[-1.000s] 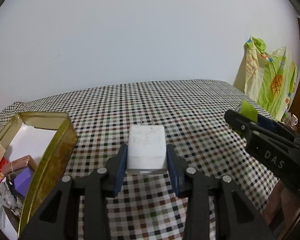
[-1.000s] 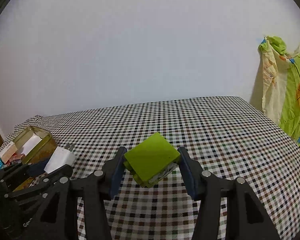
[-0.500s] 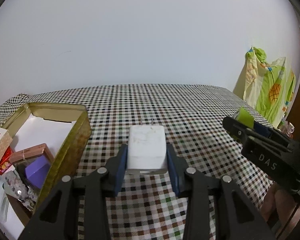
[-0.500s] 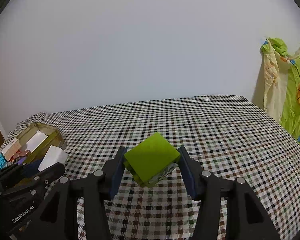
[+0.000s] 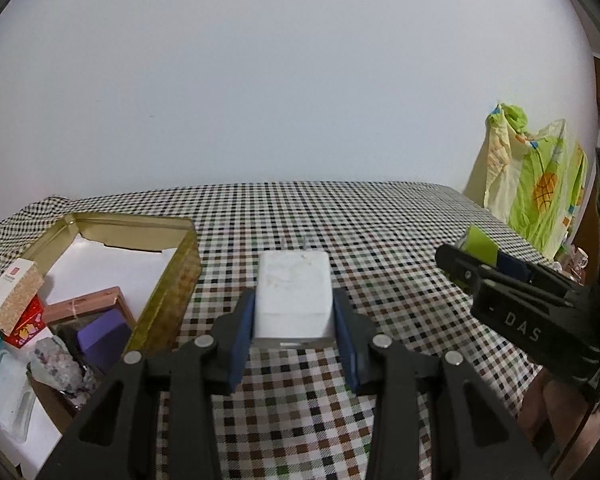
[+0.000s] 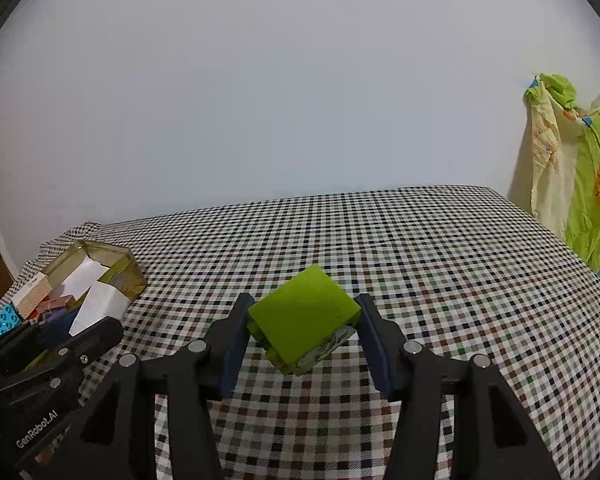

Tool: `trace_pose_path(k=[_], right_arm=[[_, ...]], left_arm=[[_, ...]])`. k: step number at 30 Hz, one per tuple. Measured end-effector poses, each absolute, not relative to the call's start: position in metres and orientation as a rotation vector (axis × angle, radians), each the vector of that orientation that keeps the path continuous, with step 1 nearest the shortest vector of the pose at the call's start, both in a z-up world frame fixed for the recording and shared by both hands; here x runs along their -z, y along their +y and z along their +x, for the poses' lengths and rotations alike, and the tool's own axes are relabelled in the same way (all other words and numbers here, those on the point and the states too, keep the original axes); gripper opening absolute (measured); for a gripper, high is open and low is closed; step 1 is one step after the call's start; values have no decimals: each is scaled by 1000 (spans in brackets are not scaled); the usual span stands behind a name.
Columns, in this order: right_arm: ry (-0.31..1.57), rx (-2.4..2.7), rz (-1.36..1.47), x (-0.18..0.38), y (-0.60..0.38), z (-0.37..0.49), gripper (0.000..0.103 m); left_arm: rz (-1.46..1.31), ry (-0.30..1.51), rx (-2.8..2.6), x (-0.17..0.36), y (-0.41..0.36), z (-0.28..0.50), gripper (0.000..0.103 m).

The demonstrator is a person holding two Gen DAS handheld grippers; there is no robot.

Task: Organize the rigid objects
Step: 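Carry the white charger cube toward the tray with the left tool while the right tool carries the green block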

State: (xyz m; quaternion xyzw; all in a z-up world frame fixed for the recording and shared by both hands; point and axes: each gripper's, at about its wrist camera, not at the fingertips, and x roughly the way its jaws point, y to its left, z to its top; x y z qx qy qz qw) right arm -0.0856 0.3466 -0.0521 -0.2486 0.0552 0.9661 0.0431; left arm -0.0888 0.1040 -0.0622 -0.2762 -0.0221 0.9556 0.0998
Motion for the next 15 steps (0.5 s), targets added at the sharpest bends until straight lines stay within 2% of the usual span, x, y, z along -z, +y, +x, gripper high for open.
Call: trace_pose_path(k=[15], right_arm=[[172,-3038,-742,49,330,-79,54]], left_arm=[[-731,-33,-2909,56,94,-69,37]])
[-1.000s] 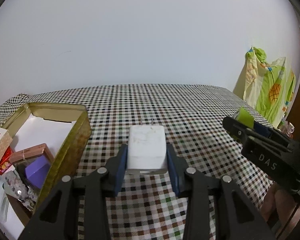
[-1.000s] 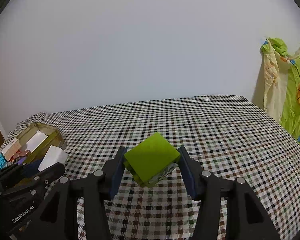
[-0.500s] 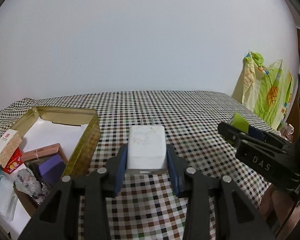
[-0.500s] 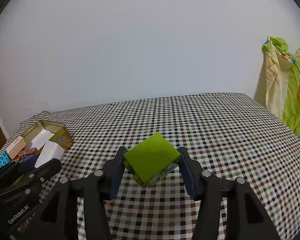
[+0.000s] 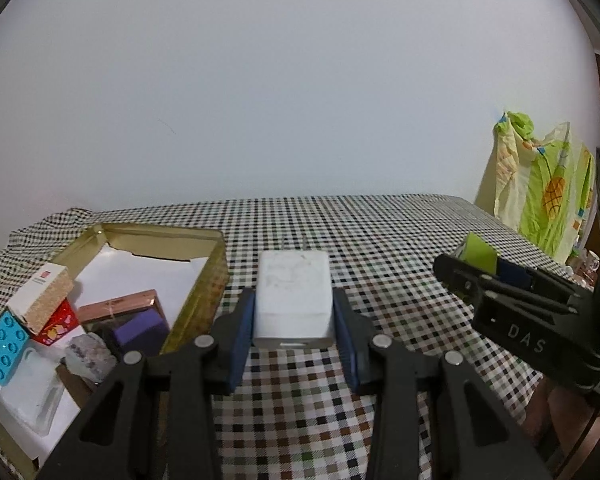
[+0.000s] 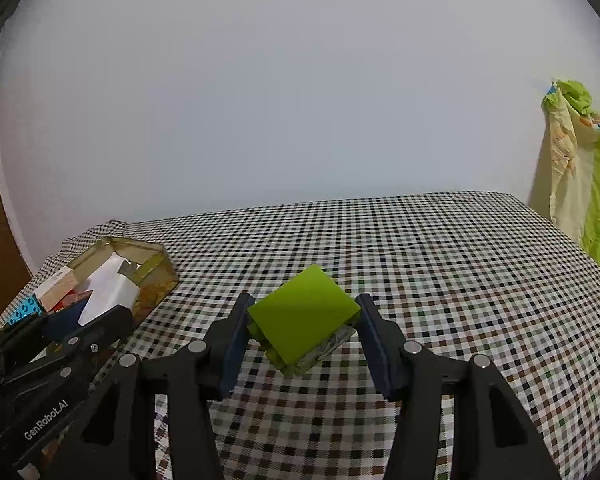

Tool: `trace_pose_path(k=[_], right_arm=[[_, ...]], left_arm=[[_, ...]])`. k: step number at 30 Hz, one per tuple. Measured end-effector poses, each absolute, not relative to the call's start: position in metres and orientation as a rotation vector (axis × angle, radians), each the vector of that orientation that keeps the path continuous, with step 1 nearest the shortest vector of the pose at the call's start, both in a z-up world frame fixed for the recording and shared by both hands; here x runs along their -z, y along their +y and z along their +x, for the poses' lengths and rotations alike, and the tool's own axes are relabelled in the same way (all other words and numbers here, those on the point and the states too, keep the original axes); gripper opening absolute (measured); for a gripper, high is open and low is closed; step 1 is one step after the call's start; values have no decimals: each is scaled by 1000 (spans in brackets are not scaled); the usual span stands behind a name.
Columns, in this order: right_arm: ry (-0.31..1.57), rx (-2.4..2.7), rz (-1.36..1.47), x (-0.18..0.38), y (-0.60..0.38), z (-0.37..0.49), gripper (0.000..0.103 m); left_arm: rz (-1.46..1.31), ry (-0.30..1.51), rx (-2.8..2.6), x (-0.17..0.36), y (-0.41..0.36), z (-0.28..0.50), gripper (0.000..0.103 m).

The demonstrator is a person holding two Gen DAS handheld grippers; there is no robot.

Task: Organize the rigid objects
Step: 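Carry the white charger cube toward the tray with the left tool while the right tool carries the green block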

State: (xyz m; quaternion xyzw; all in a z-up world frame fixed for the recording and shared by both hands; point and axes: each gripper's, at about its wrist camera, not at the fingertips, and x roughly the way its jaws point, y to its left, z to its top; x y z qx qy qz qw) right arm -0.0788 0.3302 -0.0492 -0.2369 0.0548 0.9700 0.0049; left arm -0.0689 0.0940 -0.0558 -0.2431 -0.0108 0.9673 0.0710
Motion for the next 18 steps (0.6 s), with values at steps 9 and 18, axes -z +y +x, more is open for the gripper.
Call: trace_pose_path(k=[9,18], right_arm=[[169,-3074,-734,47,324,-77,55],[138,-3105,-728,50,323,-80,55]], left_arm=[[-676,-10,-2945,52,92,-61,37],[-667,-36,-2959,51,82,-56,37]])
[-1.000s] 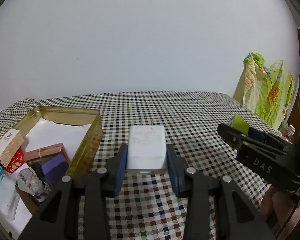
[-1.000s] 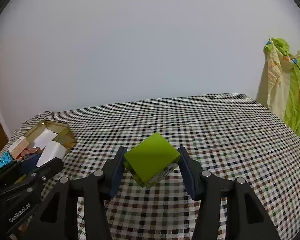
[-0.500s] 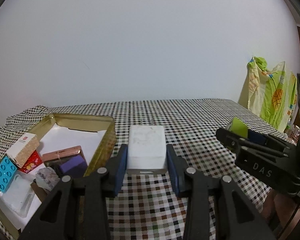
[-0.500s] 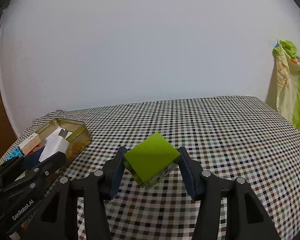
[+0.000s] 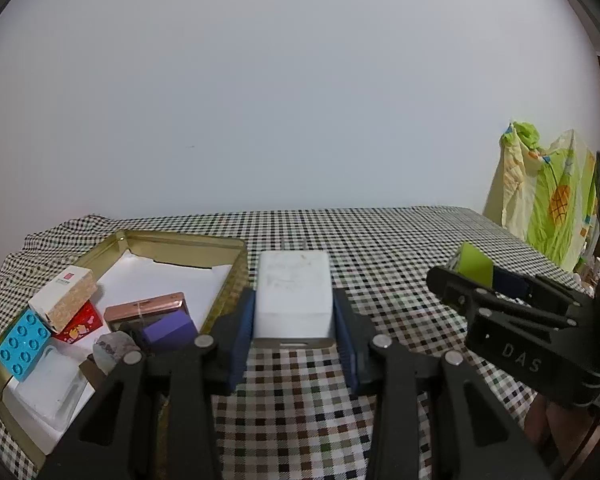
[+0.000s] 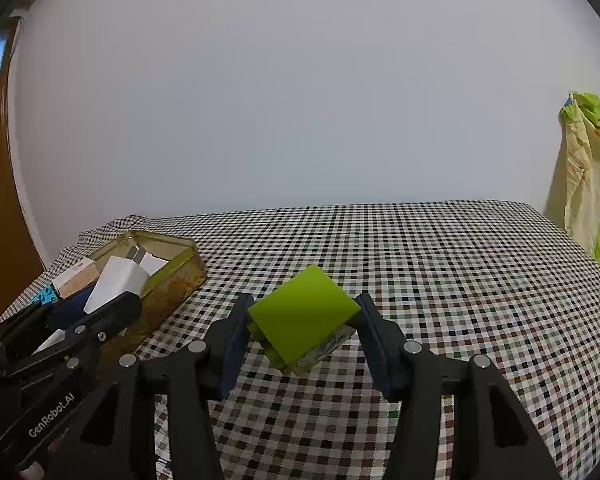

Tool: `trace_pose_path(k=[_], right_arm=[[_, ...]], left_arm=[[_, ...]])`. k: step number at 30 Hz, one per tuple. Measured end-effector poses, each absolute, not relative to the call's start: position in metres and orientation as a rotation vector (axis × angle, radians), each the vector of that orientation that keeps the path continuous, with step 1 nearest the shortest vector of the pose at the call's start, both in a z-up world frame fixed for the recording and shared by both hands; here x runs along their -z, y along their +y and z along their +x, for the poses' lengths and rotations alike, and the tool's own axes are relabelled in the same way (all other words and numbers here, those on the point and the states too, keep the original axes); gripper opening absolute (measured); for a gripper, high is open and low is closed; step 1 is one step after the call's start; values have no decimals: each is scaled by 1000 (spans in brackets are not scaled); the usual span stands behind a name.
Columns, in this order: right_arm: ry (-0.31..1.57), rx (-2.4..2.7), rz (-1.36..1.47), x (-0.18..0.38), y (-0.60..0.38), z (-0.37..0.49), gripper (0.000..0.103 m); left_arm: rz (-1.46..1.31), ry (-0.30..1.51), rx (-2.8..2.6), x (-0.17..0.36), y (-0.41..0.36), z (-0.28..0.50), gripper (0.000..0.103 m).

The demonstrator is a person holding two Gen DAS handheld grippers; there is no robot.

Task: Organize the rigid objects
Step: 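Carry the white charger cube toward the tray with the left tool while the right tool carries the green block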

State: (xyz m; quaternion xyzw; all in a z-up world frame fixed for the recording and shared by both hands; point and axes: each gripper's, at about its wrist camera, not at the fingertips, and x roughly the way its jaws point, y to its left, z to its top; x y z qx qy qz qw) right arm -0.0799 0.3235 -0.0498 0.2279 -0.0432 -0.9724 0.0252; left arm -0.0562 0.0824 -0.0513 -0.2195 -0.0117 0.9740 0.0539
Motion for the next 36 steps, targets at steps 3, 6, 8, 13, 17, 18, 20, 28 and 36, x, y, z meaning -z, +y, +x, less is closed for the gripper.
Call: trace_pose_path(k=[3,6,8,13,17,18,20,28,36], right_arm=[[-138,3001,702,49,322,-76,55],[-133,2998,694,50,318,-74,55],[-131,2996,691,49,318,-74,55],[-126,2990,683,48,312,-67,55],[-121,2986,676,47,309,-65,55],[-119,2985,674,49,308,-66,55],[-118,2983,671,49,307,-65,55],[-107,2974,666,50,300,-63,55],[-97,2966,660,49,294,-63,55]], left_arm=[[-660,-38,-2965,51,81,-55,37],[-651,-35,-2969,50,79,-52,37],[-645,-33,-2973,50,79,-51,37],[-632,-35,-2984,49,76,-49,37],[-617,-40,-2998,48,71,-46,37],[-613,-40,-3000,48,71,-45,37],[-608,-42,-3003,48,69,-45,37],[-595,-68,-3014,47,61,-42,37],[-571,-79,-3032,45,56,-38,37]])
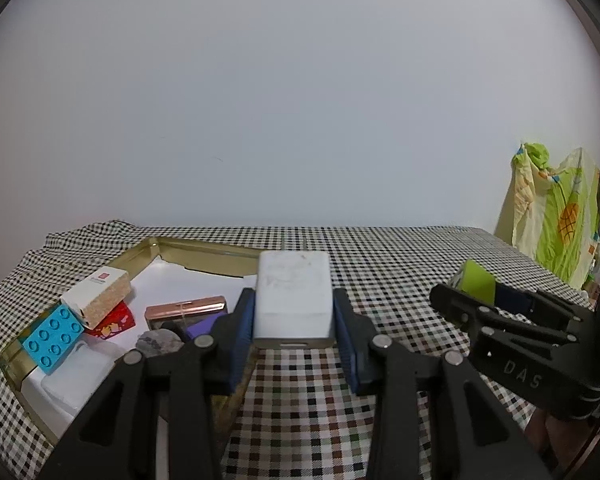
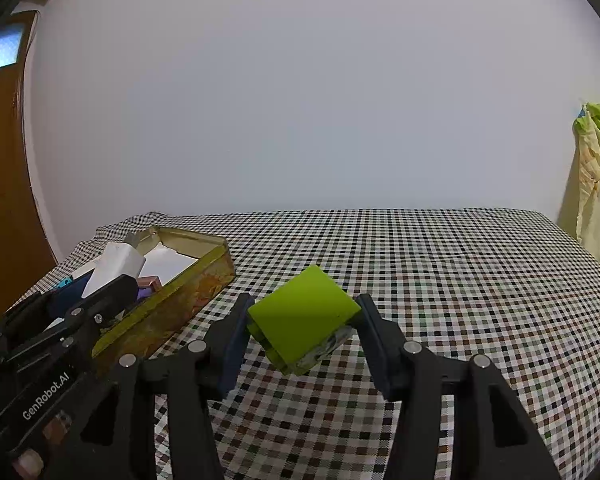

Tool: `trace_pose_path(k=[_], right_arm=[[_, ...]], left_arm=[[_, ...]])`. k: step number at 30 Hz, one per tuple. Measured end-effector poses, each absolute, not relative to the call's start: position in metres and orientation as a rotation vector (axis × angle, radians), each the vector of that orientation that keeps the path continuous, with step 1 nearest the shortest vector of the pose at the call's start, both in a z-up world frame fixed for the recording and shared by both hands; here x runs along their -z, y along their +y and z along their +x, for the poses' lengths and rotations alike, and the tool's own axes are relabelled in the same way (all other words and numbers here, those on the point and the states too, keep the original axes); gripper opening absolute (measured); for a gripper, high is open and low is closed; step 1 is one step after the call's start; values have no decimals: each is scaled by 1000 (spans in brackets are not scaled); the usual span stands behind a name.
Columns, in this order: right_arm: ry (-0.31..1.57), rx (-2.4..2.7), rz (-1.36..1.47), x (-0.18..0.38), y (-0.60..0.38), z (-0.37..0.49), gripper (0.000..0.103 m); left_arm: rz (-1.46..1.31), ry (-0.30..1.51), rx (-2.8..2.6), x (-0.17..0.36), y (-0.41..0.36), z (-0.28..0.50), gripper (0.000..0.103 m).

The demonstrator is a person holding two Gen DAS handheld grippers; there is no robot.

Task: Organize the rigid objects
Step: 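Carry the white charger cube toward the tray with the left tool while the right tool carries the green block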

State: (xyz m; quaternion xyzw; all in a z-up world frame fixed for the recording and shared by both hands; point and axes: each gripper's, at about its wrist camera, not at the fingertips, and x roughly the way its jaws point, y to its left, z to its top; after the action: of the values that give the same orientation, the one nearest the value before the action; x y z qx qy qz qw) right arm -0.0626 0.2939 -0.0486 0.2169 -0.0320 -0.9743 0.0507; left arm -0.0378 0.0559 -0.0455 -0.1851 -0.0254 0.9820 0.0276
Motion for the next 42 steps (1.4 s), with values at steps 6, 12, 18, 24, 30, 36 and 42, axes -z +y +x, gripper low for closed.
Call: trace_pose_path(k=[6,12,18,24,30,36,42], right_arm=[[-90,2960,655,47,290,-60,55],[-78,2956,646,46,286,-57,55],[-79,2952,637,46,283,-57,55],[-76,2948,632,46,279,-57,55],[-68,2928,624,44,275,-53,55],[-59,2902,621,44,264,-51,55],[-54,2877,622,44,256,-51,55]], left_arm=[[-555,-83,-3048,44,54,-36,37],[-525,-80,-3066,43,51,-33,37],[-506,-94,-3080,41,45,-32,37],[-503,-123,-3088,40,39,-32,37],[-483,-141,-3105,40,33,-28,37],[-477,-162,-3111,40,27,-24,37],[-463,-165,-3123,41,23,-18,37]])
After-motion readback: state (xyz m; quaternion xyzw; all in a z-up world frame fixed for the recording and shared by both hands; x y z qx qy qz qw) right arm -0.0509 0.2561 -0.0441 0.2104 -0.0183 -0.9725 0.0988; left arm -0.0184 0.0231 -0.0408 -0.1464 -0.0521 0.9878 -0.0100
